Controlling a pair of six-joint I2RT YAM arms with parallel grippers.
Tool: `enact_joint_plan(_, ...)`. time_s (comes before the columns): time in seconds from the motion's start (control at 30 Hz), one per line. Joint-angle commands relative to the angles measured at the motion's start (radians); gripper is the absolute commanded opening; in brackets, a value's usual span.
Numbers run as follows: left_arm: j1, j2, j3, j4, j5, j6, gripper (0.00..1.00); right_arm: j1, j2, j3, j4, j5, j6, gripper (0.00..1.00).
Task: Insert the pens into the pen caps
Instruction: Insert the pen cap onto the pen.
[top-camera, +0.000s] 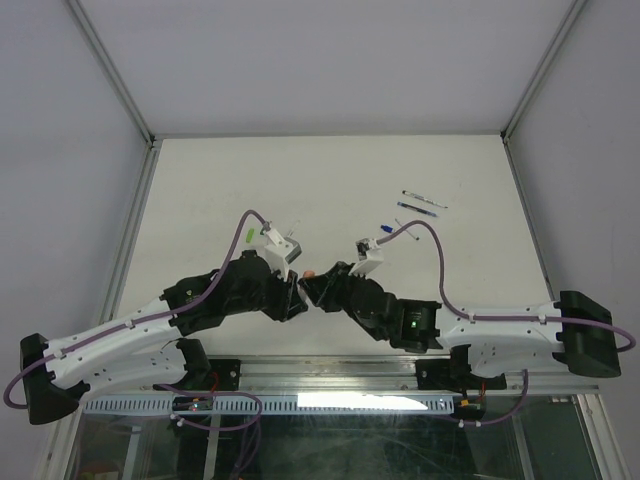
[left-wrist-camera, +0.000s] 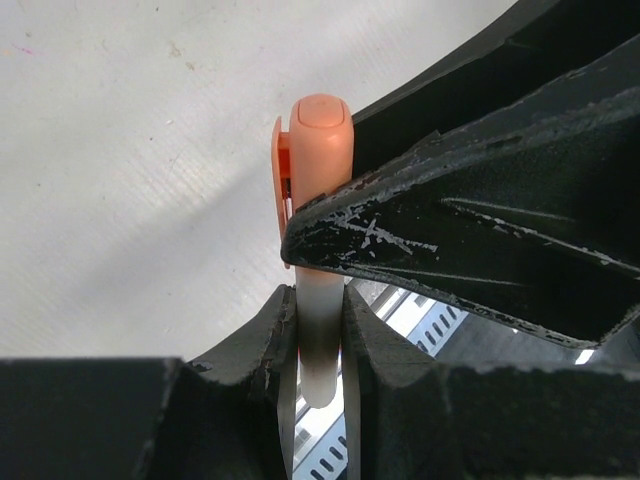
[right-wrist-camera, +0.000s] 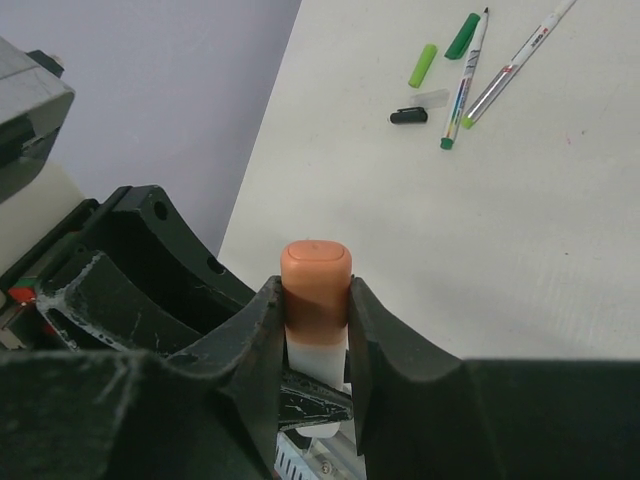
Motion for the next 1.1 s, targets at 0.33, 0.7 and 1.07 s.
enact_joint_plan(0.33, 0.034, -0.068, 0.105, 0.391, -0.049, 0.032, 0.00, 0.044, -0.048, 0.372, -0.527, 0.014, -0.191, 0.12)
enact_joint_plan(0.7, 0.034, -0.073, 0.072, 0.362, -0.024, 0.023, 0.00, 0.039, -0.201, 0.418, -0.474, 0.091, -0.311, 0.37)
enact_joint_plan(1.07, 0.034, -0.083, 0.033, 0.391, 0.001, 0.001, 0.00, 0.039, -0.319, 0.268, -0.448, 0.033, -0.277, 0.51)
